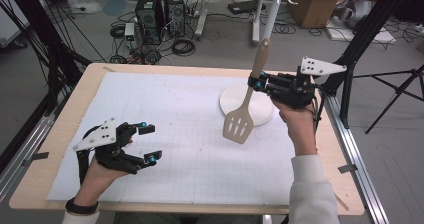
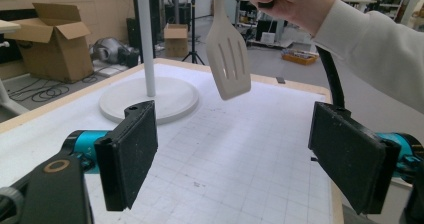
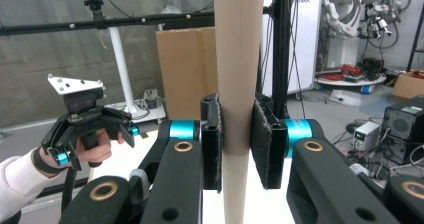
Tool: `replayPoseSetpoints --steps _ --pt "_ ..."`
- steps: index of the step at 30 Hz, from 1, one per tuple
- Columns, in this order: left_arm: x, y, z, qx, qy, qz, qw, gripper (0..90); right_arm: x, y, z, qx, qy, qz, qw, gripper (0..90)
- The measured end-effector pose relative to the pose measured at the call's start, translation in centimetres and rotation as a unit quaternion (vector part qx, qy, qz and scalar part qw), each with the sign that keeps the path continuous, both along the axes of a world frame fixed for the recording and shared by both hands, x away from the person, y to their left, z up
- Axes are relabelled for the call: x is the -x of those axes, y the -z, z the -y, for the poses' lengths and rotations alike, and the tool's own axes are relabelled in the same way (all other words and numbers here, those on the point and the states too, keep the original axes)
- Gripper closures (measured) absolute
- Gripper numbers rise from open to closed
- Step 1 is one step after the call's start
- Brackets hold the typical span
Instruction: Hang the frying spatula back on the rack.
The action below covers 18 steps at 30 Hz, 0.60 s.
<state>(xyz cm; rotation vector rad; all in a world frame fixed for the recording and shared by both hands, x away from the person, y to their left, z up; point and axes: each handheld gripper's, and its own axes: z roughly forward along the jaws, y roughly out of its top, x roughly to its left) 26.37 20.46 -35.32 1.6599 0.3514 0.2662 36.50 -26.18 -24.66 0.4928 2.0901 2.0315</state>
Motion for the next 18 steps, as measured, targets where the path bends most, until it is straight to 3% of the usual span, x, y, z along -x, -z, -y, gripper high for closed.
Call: replayPoseSetpoints --steps 11,18 --pt "0.3 0.9 -3.0 0.007 -0.018 -0.002 0.9998 19.6 -4.4 -2.0 1.7 -0.008 -0.003 0.000 1.0000 76.3" --pt "0.2 0.9 -3.6 0.014 -0.022 -0.006 0.9996 19.4 -6.5 -2.7 2.4 -0.008 0.006 -0.023 0.9997 76.4"
